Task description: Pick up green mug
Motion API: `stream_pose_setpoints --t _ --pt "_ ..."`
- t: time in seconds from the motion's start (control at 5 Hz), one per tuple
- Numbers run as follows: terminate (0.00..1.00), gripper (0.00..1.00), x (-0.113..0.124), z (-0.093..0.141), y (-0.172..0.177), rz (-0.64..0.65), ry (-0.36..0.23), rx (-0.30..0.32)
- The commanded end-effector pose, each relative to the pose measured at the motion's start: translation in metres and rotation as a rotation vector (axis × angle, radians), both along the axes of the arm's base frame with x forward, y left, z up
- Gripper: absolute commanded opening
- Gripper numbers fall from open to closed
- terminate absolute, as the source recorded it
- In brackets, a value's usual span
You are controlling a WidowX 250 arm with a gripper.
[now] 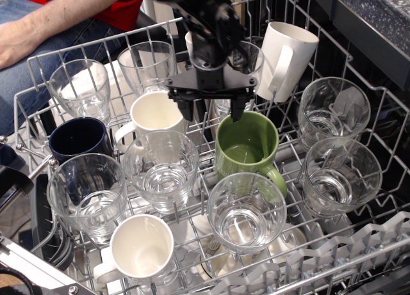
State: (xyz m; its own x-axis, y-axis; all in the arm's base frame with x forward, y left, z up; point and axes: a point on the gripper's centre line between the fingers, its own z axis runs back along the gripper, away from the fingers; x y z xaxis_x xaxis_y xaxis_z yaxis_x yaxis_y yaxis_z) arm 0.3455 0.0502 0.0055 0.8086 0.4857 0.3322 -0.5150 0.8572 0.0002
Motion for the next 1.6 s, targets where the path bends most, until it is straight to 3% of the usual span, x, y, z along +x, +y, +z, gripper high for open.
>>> stream_pose_setpoints --t 0.0,0.2,0.4,1.2,1.4 --pt "0.0 1.0 0.035 -0.012 0.0 0.061 -0.061 0.031" --pt "0.0 1.0 0.031 -0.019 0.001 0.035 -0.057 -0.016" --pt "0.0 1.0 0.027 -0.024 -0.002 0.004 -0.044 -0.023" --pt "0.0 1.0 0.018 -0.059 -0.008 0.016 -0.013 0.045" --pt "0.0 0.0 0.013 -0.056 -0.01 0.018 0.004 0.021"
